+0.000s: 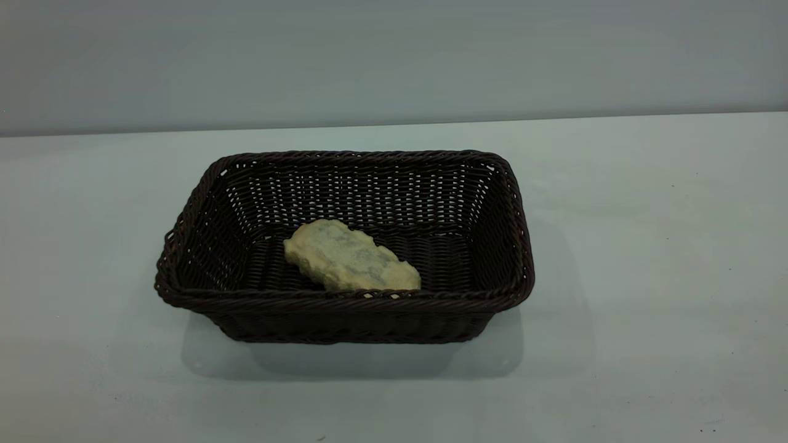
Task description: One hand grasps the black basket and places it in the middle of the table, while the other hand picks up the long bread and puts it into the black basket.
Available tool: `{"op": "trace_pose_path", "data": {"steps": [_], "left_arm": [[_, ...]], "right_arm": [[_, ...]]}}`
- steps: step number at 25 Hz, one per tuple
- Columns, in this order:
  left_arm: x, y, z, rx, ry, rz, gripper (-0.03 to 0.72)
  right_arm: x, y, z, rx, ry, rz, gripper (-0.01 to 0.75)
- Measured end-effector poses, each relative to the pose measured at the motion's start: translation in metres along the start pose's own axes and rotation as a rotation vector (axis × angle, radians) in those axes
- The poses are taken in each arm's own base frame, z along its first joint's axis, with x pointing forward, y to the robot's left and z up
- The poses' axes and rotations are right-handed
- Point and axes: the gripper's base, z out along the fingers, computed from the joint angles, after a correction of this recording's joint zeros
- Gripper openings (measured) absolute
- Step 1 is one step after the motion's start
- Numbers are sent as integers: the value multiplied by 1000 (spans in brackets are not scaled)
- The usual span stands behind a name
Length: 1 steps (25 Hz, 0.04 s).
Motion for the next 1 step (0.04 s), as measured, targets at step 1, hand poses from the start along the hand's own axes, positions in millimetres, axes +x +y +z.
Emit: {"op": "trace_pose_path", "data": {"steps": [1], "left_arm": [[0,0,0,0,0,0,529]], "right_arm": [[0,0,0,0,0,0,420]]}}
